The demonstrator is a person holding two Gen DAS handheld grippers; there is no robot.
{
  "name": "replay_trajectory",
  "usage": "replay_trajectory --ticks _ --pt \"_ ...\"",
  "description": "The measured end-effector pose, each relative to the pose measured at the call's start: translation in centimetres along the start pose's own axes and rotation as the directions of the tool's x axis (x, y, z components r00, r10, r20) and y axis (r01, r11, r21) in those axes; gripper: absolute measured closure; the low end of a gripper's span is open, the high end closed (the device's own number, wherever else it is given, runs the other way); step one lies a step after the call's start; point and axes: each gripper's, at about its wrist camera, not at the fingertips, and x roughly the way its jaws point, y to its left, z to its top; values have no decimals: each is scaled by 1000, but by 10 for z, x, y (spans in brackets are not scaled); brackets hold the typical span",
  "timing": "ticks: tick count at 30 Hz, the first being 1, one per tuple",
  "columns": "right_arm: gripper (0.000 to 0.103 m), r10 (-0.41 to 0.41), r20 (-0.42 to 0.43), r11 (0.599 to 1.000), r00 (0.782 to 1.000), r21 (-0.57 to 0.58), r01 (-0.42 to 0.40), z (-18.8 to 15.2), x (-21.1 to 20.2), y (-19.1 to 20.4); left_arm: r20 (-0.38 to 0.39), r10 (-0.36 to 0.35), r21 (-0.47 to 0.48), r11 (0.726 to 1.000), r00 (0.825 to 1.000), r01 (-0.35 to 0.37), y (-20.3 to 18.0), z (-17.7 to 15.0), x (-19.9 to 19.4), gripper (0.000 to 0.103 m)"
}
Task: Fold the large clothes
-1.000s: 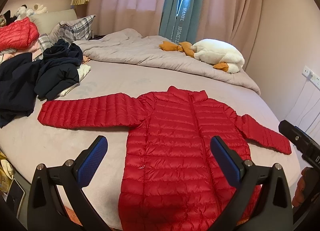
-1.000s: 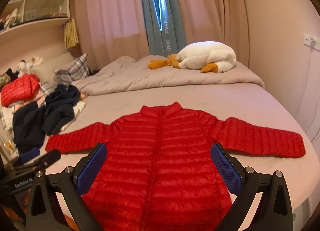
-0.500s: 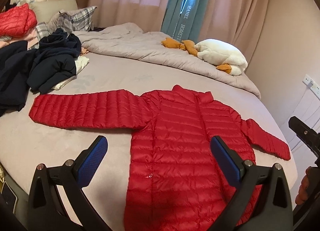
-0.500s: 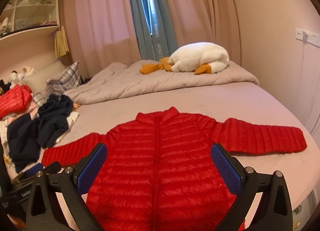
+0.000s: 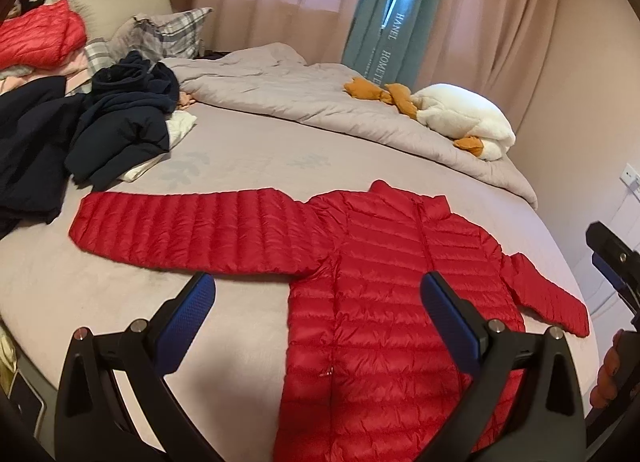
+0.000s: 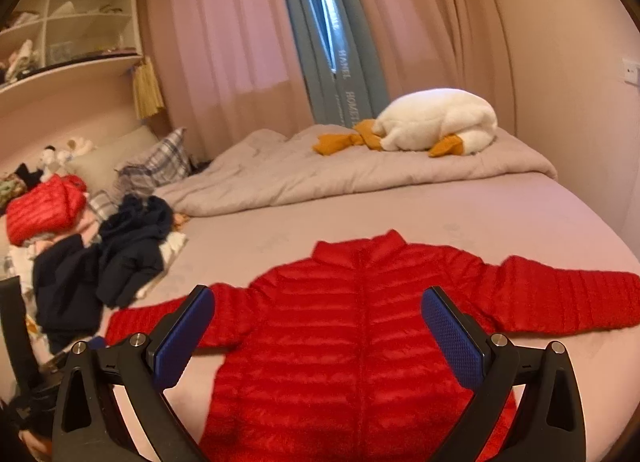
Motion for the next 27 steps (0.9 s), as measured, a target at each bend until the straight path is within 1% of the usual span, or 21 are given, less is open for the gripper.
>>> replay_trajectory --ticks 3,8,9,12,15,18,21,25,27 --pt "1 17 -14 1000 1000 -20 -17 -6 -6 -9 -6 35 -16 999 999 -36 -11 -10 -3 0" --pt "1 20 -48 998 999 -59 -23 -12 -20 -35 -9 54 -38 998 999 -54 -40 -20 -3 0" --pt "1 15 -48 998 999 -68 -18 -11 -22 -38 -25 53 -37 998 998 -54 -49 -19 1 1" --pt "1 -5 -56 997 998 -79 0 -6 -27 -54 -37 28 -47 998 999 -30 -64 -14 5 1" --pt "0 -9 -45 999 999 -47 7 2 -33 -72 -20 19 -44 999 1000 -20 -74 -9 3 1" --pt "1 -49 -19 999 999 -8 49 2 -42 -85 -9 -1 -5 1000 1000 1 -85 -7 -2 1" --pt "1 -78 -10 997 997 27 79 -3 -50 -93 -12 -15 7 1000 1000 15 -84 -7 -6 1" --pt "1 -127 -19 990 992 64 127 -12 -57 -94 -30 -9 13 1000 999 10 -71 -9 -12 1" --pt "1 -137 -12 988 991 73 137 -15 -63 -91 -28 -4 10 1000 1000 4 -64 -10 -17 1"
